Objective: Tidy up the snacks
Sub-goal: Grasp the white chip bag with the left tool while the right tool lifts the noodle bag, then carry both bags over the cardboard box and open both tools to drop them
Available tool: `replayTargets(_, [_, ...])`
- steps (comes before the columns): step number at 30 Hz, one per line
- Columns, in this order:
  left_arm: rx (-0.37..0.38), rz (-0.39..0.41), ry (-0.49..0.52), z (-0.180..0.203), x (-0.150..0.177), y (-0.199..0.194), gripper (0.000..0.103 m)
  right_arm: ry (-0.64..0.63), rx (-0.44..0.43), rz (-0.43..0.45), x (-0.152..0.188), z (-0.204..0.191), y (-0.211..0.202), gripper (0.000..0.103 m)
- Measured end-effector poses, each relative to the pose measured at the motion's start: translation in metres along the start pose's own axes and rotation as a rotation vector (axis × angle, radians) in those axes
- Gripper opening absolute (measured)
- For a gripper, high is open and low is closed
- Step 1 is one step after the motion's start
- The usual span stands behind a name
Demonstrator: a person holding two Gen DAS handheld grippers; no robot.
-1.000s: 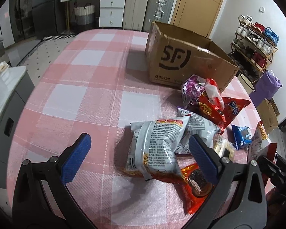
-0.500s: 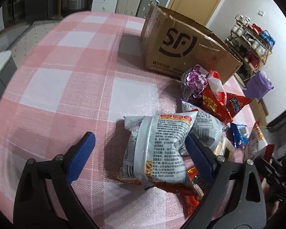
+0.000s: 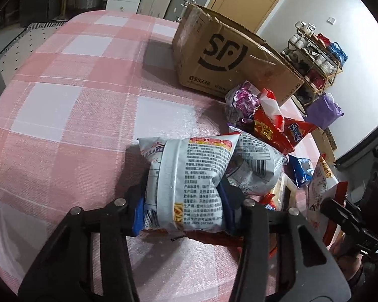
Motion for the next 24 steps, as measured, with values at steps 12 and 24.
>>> replayTargets(12, [0.025, 0.031, 0.000, 0.013, 0.000, -0.037, 0.044, -0.021, -0.001, 0.024, -0.007, -0.004, -0.001, 0.065])
replayTargets(24, [0.059, 0.097, 0.103, 0.053, -0.036, -0.070, 0.045, -0.040, -0.039, 0.086, -0.043, -0.013, -0.008, 0.065])
Point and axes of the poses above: each gripper's, at about its wrist camera, not at the fingertips, and y roughly the way its jaws point, z to its right, x to its underside, the point moved 10 cm from there along y, roughly the way its jaws point, and after that the axes turned 13 degrees about z, right-handed, at the moved point
